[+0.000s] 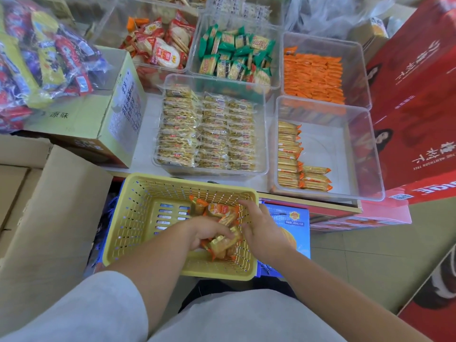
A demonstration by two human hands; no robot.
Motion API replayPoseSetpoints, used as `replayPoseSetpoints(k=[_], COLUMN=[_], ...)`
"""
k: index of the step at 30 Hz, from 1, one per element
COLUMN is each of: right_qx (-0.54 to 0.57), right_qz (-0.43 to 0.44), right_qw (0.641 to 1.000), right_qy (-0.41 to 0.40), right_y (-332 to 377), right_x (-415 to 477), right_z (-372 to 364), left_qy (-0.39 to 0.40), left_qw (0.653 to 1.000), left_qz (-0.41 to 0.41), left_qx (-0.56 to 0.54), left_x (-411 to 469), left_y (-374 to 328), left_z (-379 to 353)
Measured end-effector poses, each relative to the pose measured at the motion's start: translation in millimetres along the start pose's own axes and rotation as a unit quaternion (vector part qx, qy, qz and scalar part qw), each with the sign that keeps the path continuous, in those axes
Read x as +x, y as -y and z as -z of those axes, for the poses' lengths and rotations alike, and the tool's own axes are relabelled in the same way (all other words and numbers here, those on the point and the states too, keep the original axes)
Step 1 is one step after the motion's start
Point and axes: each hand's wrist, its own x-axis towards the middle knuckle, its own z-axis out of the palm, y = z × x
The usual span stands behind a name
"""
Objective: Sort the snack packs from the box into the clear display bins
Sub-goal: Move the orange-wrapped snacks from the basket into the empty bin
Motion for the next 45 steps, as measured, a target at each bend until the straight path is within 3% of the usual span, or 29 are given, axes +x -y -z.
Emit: replayPoseSetpoints(k=[22, 28, 34, 45], right_qx=[0.094, 0.110, 0.032, 0.263], right_qz=[0.001, -0.007, 0.014, -0.069], right_qw=[0.995, 0.993, 0.997, 0.962], right_qy=[-0.010, 0.034, 0.066, -0.008], right_y=[2, 9, 5, 4], right_x=[1, -7, -15, -25], right_z=[2, 12, 28, 54], left_qy=[0.058, 0.072, 0.062, -0.037], left_qw=[0.987, 0.970, 0.961, 0.889], left_qz=[-0.080, -0.124, -0.147, -0.247], left_qx=[-0.123, -0.195, -0.227, -0.383], left_x=[-24, -46, -65, -97], left_y=[-12, -4, -12, -10], left_z=[8, 8, -13, -22])
